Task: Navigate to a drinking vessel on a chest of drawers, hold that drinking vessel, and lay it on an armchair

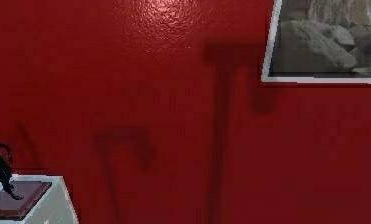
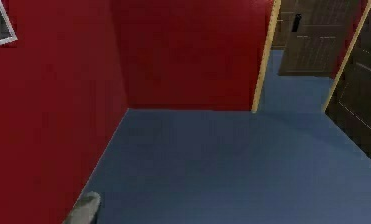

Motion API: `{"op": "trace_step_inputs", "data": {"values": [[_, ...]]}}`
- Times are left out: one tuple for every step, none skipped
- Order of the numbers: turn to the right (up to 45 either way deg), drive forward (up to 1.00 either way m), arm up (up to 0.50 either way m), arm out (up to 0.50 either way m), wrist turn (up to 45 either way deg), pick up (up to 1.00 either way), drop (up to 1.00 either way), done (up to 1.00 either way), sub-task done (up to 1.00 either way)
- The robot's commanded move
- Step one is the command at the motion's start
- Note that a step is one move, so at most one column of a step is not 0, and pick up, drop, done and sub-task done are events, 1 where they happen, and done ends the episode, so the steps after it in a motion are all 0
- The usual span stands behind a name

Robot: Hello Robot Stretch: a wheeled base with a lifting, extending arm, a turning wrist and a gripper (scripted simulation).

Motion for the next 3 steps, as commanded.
{"op": "trace_step_inputs", "data": {"values": [[-45.0,0.00,0.00,0.00,0.0,0.00,0.00,0.00,0.00],[-45.0,0.00,0.00,0.00,0.0,0.00,0.00,0.00,0.00],[-45.0,0.00,0.00,0.00,0.0,0.00,0.00,0.00,0.00]]}}
